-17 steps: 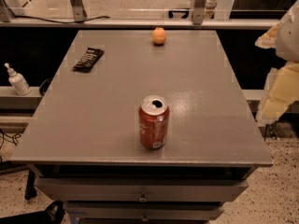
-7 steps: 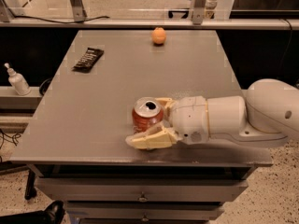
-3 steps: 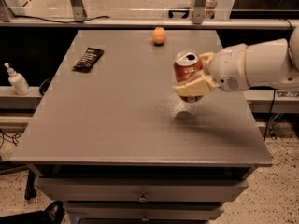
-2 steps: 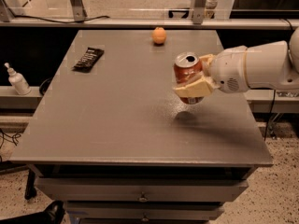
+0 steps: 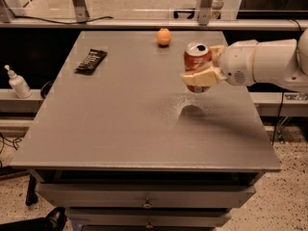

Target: Move coke can near orange

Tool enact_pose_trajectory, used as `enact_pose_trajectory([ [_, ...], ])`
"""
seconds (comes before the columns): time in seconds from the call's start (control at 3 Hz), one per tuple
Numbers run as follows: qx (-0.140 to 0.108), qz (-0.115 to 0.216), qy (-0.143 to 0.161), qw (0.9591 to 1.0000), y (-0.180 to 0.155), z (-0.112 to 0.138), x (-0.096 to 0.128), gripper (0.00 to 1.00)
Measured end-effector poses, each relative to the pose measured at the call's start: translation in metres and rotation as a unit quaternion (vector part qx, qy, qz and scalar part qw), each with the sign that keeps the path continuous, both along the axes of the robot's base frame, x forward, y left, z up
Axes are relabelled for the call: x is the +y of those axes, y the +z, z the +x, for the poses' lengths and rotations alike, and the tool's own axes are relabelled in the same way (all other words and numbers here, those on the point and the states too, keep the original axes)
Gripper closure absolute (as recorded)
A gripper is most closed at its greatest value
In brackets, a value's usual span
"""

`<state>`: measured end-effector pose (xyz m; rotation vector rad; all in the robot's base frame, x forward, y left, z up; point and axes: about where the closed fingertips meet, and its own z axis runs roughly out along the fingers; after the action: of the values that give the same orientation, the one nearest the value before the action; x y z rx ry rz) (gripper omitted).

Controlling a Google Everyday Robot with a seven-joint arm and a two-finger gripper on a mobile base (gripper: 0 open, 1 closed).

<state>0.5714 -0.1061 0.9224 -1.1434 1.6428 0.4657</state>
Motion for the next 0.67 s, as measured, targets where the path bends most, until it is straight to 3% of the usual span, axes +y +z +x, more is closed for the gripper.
enact_pose_trajectory([
  [0.33,-0.015,0.033,-0.017,0.9992,0.002,0.059,-0.016,1.0],
  [0.67,-0.011,0.058,-0.029,0.9979,-0.007,0.126,-0.03,1.0],
])
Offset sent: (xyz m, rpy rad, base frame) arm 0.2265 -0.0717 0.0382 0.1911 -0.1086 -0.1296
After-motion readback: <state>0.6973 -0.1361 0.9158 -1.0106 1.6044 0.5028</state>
